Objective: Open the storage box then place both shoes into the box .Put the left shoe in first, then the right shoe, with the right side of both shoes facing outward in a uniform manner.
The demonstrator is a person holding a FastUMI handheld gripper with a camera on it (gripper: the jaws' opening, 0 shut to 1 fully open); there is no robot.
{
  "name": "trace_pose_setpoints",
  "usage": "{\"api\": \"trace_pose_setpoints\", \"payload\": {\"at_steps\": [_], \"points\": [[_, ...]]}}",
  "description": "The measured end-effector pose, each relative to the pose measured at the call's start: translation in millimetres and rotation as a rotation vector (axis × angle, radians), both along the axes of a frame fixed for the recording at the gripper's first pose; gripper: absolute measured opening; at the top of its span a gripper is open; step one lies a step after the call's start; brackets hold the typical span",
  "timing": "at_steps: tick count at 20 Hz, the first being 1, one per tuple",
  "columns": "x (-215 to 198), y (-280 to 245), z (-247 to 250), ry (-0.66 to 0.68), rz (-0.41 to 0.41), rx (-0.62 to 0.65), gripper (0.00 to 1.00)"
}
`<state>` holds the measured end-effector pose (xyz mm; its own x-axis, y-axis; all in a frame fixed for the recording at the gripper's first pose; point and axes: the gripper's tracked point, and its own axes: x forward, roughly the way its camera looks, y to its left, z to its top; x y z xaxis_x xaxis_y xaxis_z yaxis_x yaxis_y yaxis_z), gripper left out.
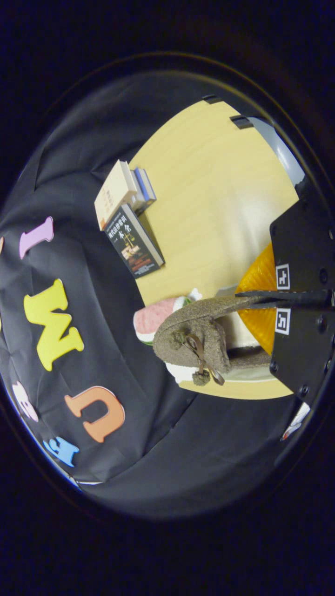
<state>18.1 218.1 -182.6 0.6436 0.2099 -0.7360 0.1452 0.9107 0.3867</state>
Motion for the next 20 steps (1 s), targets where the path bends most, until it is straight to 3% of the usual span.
{"api": "trace_pose_setpoints", "payload": {"at_steps": [5, 13, 20], "points": [[-10, 40, -33, 0.059, -0.001, -0.056, 0.00], [-22, 36, -88, 0.169, -0.108, -0.179, 0.00], [-29, 40, -119, 0.236, -0.093, -0.276, 0.00]]}}
